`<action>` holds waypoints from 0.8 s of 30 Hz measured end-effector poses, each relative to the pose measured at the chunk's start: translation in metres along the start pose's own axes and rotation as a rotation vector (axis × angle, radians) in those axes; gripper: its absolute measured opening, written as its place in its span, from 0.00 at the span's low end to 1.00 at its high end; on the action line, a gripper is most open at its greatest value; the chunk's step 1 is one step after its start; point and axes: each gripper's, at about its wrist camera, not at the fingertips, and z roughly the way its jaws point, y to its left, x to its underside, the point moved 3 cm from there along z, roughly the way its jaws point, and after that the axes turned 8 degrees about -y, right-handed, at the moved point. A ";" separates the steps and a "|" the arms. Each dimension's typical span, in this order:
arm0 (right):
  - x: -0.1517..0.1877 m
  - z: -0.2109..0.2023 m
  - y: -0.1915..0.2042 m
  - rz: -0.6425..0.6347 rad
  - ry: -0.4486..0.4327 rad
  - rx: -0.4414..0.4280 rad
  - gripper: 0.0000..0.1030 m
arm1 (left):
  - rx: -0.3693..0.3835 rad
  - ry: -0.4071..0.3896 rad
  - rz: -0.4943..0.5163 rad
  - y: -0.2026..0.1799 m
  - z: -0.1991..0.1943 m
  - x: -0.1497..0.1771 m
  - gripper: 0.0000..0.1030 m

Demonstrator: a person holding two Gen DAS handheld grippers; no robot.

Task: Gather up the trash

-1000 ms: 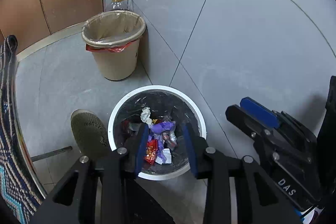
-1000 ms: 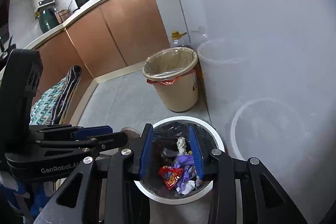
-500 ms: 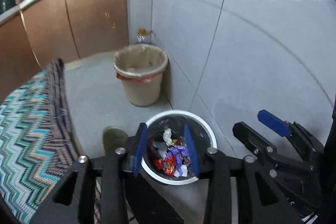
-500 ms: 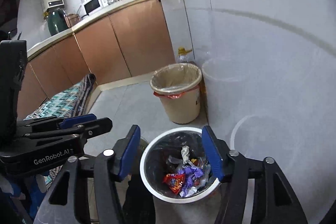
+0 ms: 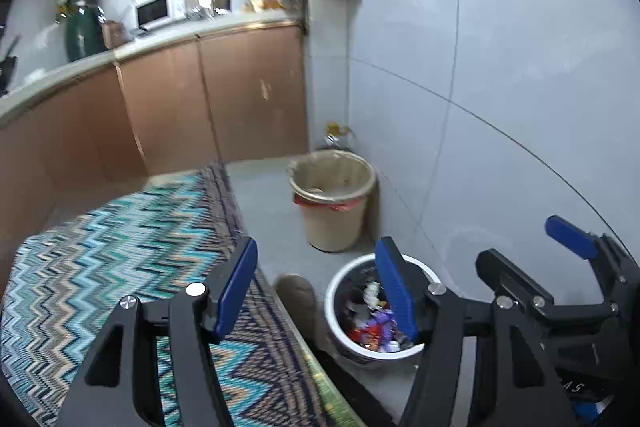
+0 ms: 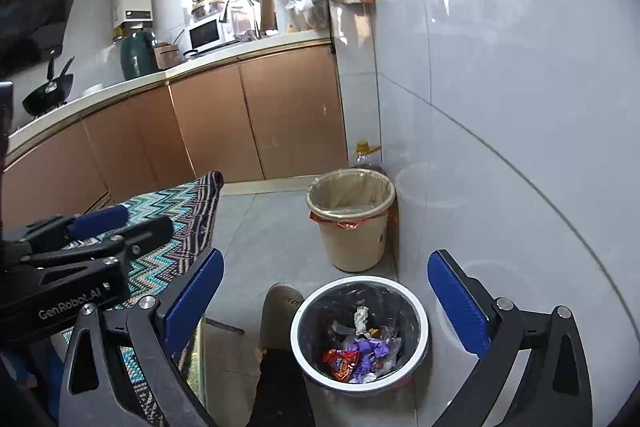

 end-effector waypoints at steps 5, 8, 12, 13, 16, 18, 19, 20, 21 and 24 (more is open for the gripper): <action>-0.006 -0.022 0.017 -0.048 -0.031 0.005 1.00 | -0.062 -0.058 -0.016 0.016 -0.032 -0.003 0.61; -0.009 -0.034 0.027 -0.072 -0.048 0.004 1.00 | -0.103 -0.086 -0.024 0.023 -0.048 -0.004 0.61; -0.014 -0.051 0.036 -0.094 -0.070 0.003 1.00 | -0.157 -0.124 -0.041 0.036 -0.069 -0.005 0.63; -0.015 -0.053 0.037 -0.098 -0.075 0.003 1.00 | -0.173 -0.132 -0.043 0.038 -0.075 -0.005 0.65; -0.020 -0.069 0.042 -0.111 -0.100 0.005 1.00 | -0.208 -0.153 -0.048 0.044 -0.089 -0.003 0.70; -0.023 -0.079 0.045 -0.118 -0.120 0.007 1.00 | -0.227 -0.173 -0.055 0.048 -0.101 -0.002 0.70; -0.024 -0.083 0.046 -0.121 -0.127 0.007 1.00 | -0.233 -0.181 -0.057 0.049 -0.106 -0.002 0.71; -0.025 -0.088 0.048 -0.125 -0.136 0.007 1.00 | -0.242 -0.194 -0.060 0.051 -0.114 -0.002 0.73; -0.026 -0.095 0.051 -0.131 -0.147 0.006 1.00 | -0.247 -0.202 -0.062 0.053 -0.118 -0.002 0.73; -0.028 -0.107 0.058 -0.145 -0.165 0.001 1.00 | -0.260 -0.231 -0.071 0.057 -0.135 -0.002 0.74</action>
